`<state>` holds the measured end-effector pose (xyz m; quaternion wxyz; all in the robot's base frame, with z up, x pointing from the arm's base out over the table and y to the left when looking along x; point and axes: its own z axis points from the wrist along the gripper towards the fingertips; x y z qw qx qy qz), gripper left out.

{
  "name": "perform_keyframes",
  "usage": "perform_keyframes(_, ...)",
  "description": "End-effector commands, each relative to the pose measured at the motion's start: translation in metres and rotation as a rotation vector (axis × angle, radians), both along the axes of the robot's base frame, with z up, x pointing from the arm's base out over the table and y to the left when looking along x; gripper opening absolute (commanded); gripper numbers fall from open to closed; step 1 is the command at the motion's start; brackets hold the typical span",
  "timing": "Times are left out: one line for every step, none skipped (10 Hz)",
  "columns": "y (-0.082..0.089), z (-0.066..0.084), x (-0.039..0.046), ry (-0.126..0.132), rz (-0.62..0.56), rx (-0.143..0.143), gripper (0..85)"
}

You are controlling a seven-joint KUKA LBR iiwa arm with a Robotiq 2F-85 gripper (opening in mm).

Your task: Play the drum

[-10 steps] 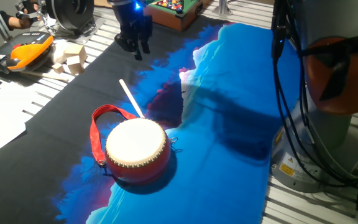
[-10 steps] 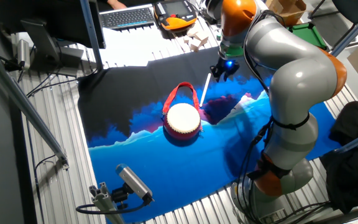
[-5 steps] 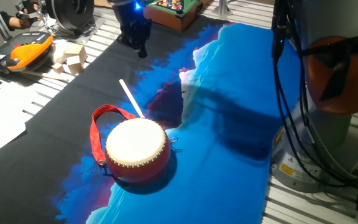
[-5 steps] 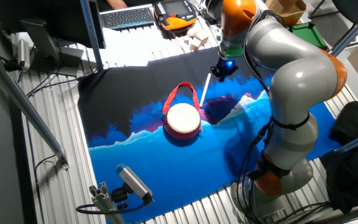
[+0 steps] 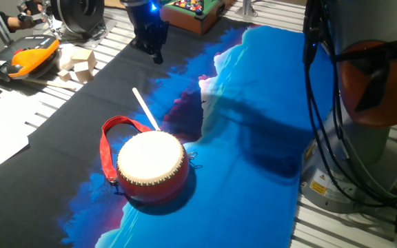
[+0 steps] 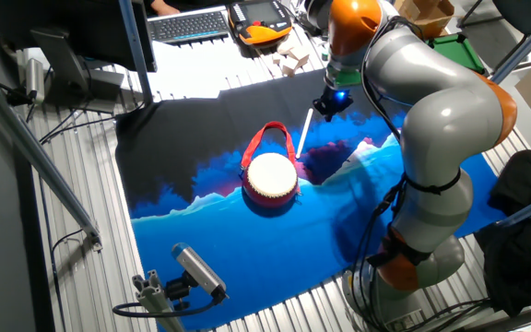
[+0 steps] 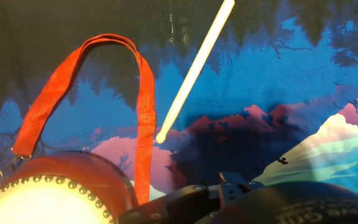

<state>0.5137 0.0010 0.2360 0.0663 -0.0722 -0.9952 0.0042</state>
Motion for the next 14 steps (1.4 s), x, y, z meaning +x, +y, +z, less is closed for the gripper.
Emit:
perform_keyframes(-0.0001, 0.0, -0.0001, 0.0, -0.017, -0.003, 0.0)
perform_keyframes(-0.0001, 0.0, -0.0001, -0.006, -0.012, -0.009, 0.0)
perform_keyframes(-0.0001, 0.0, -0.0001, -0.062, -0.008, -0.04, 0.0)
perform_keyframes(-0.0001, 0.0, -0.0001, -0.08, -0.041, -0.01, 0.0)
perform_keyframes(-0.0001, 0.0, -0.0001, -0.052, -0.069, 0.014, 0.0)
perform_keyframes(-0.0001, 0.0, -0.0001, -0.028, -0.1, -0.01, 0.0)
perform_keyframes(-0.0001, 0.0, -0.0001, -0.006, -0.12, -0.054, 0.0)
perform_keyframes(-0.0001, 0.0, -0.0001, 0.003, -0.139, -0.082, 0.0)
perform_keyframes(-0.0001, 0.0, -0.0001, 0.021, -0.171, -0.092, 0.0)
perform_keyframes(-0.0001, 0.0, -0.0001, 0.018, -0.231, -0.059, 0.0)
perform_keyframes(-0.0001, 0.0, -0.0001, 0.033, -0.262, -0.028, 0.0)
perform_keyframes(-0.0001, 0.0, -0.0001, 0.014, -0.255, 0.012, 0.0)
perform_keyframes(-0.0001, 0.0, -0.0001, 0.044, -0.266, 0.067, 0.0)
perform_keyframes(-0.0001, 0.0, -0.0001, 0.071, -0.255, 0.091, 0.0)
